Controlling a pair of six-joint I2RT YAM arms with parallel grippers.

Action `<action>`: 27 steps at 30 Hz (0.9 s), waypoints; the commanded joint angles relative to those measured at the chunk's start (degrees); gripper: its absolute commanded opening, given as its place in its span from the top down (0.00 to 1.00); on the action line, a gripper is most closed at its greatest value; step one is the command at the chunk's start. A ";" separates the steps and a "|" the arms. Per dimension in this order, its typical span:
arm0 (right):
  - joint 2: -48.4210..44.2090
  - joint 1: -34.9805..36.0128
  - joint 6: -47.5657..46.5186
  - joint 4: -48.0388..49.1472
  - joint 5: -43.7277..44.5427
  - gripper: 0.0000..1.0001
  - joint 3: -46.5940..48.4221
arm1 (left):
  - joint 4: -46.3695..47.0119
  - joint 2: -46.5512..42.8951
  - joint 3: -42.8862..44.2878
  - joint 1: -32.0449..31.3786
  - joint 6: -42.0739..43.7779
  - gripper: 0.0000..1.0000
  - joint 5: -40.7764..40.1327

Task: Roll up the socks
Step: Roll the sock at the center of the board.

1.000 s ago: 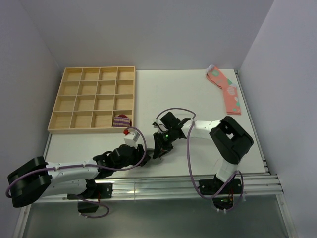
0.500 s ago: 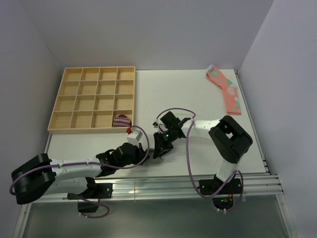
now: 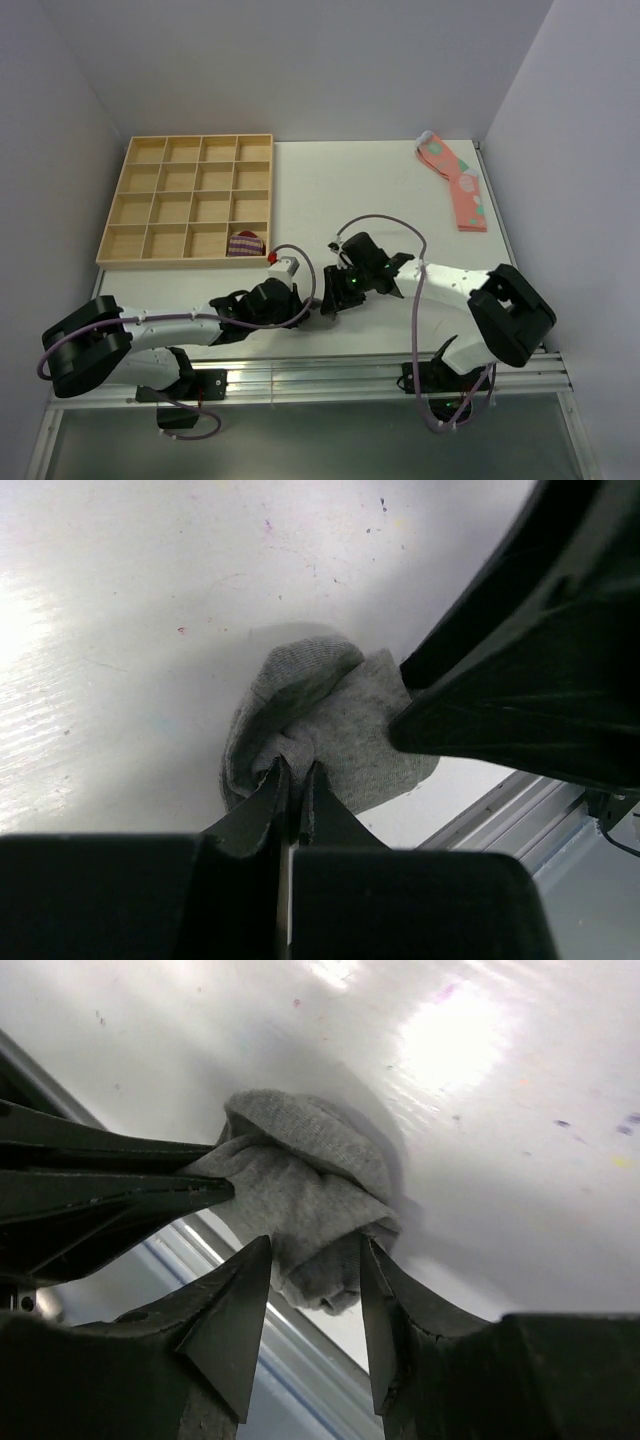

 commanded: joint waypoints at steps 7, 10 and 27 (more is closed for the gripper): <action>-15.68 0.65 1.51 10.22 11.92 0.50 -8.39 | -14.39 3.95 2.29 2.71 -1.23 1.00 6.20; -19.99 1.61 1.86 13.38 14.39 0.49 -11.74 | -16.15 3.95 3.61 4.64 -0.71 1.00 7.87; -19.21 13.92 2.83 23.41 27.48 0.41 -17.46 | -24.33 8.17 11.61 9.22 3.78 1.00 15.17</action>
